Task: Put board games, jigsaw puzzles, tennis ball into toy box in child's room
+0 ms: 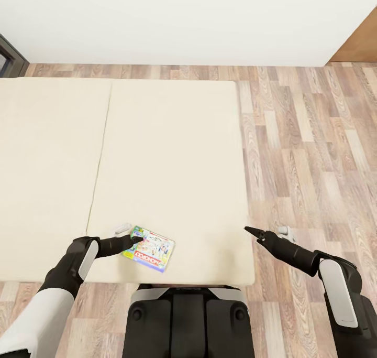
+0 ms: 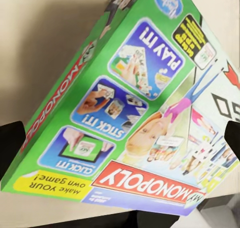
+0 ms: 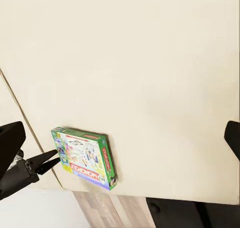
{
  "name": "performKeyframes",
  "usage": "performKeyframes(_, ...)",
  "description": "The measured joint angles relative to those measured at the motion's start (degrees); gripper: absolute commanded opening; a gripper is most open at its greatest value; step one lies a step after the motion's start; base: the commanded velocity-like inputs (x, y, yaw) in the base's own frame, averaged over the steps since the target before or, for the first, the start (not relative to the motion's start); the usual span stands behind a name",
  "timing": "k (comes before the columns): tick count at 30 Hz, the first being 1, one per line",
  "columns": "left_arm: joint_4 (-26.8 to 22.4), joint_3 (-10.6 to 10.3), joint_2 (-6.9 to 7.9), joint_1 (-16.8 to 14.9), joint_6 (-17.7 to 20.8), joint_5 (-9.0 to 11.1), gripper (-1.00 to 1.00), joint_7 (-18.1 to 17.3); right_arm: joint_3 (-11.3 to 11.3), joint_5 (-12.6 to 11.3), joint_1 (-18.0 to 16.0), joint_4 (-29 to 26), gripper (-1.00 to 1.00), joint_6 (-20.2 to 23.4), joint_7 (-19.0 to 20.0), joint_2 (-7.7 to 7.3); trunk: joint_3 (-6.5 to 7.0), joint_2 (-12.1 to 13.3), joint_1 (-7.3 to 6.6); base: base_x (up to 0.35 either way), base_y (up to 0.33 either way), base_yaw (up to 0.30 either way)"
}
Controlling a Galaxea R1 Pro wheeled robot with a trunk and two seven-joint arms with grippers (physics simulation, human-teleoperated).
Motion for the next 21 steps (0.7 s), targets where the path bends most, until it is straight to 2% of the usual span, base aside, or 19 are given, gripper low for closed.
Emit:
performKeyframes(4,0.0,0.0,0.00,0.0,0.0,0.0,1.00,0.0,0.0,0.0,0.0,0.0,1.00,0.0,0.0,0.02,0.00,0.0,0.00,0.000,-0.138,0.000)
performKeyframes(10,0.0,0.0,0.00,0.0,0.0,0.0,1.00,0.0,0.0,0.1,0.0,0.0,1.00,-0.1,0.0,0.06,0.00,0.0,0.00,0.000,-0.019,0.000)
performKeyframes(13,-0.1,0.1,-0.18,0.0,0.0,0.0,1.00,-0.1,0.0,0.3,0.0,0.5,1.00,-0.3,-0.3,1.02,0.00,0.0,0.00,0.000,0.000,0.000)
performKeyframes(15,-0.1,0.1,-0.18,0.0,0.0,0.0,1.00,-0.1,0.0,0.3,0.0,0.5,1.00,-0.3,-0.3,1.05,0.00,0.0,0.00,0.000,0.000,0.000)
performKeyframes(21,-0.1,0.2,0.52,0.0,0.0,0.0,1.00,-0.2,0.0,0.5,0.0,0.8,1.00,-0.4,-0.5,1.10,0.00,0.0,0.00,0.000,0.000,0.000)
